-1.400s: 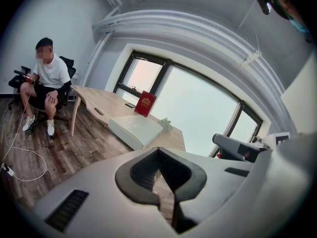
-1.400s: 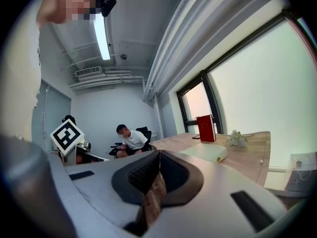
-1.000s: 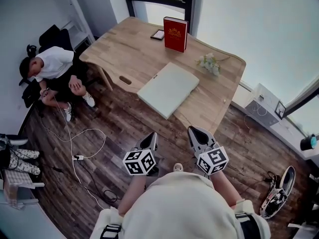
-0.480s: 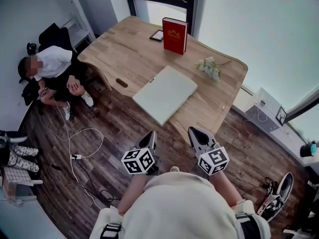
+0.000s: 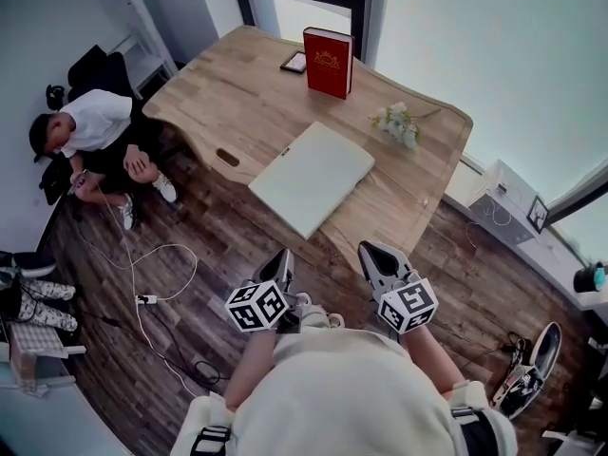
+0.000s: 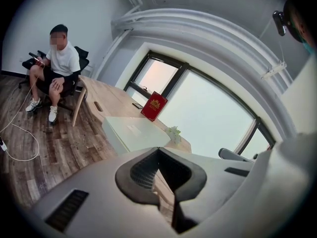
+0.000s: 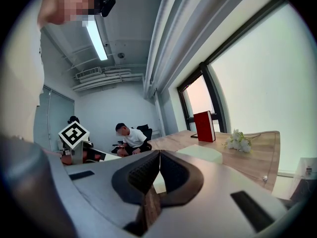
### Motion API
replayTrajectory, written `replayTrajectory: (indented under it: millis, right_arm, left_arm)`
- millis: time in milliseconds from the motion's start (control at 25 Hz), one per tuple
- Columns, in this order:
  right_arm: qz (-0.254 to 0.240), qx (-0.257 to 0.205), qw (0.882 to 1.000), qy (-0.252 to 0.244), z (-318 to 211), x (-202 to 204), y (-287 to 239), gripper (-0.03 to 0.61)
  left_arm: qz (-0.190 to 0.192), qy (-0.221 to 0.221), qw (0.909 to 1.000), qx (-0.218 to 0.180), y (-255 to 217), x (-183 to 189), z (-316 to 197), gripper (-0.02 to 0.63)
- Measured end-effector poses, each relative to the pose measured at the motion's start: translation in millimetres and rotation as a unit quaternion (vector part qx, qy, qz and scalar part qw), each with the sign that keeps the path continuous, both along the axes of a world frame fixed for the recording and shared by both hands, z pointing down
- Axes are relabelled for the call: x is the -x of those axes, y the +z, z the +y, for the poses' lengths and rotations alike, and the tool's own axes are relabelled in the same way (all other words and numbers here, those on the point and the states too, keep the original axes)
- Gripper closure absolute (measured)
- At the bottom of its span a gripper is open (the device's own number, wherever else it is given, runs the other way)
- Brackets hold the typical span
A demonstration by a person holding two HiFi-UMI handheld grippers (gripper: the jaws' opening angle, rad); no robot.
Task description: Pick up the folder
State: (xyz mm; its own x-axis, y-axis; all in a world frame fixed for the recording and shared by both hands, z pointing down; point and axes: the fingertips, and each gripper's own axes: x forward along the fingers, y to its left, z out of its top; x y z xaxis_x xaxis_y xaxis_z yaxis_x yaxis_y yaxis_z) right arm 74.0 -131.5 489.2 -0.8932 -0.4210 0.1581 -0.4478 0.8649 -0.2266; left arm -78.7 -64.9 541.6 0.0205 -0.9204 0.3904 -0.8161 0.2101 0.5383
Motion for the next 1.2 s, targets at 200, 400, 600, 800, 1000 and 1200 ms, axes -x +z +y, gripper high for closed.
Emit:
replayTrajectory:
  millis: [200, 400, 600, 800, 1000, 1200]
  right_arm:
    - [0.001, -0.002, 1.0, 0.008, -6, 6, -1, 0.56]
    - [0.004, -0.005, 1.0, 0.015, -14, 19, -2, 0.56]
    - [0.01, -0.005, 1.0, 0.028, -27, 33, 0, 0.558]
    - [0.015, -0.007, 0.999, 0.035, -42, 53, -4, 0.56]
    - [0.017, -0.009, 0.999, 0.04, -59, 74, -9, 0.559]
    - [0.02, -0.005, 0.999, 0.05, -68, 91, -9, 0.56]
  left_arm:
    - [0.003, 0.009, 1.0, -0.001, 3, 7, -8, 0.594]
    - [0.013, 0.019, 0.9997, 0.0, 10, 21, -21, 0.594]
    - [0.034, 0.02, 0.9992, -0.002, 21, 40, -35, 0.594]
    - [0.042, 0.038, 0.9984, 0.007, 34, 58, -53, 0.594]
    - [0.066, 0.052, 0.9964, 0.012, 46, 76, -71, 0.592]
    - [0.121, 0.061, 0.9907, 0.009, 58, 91, -83, 0.588]
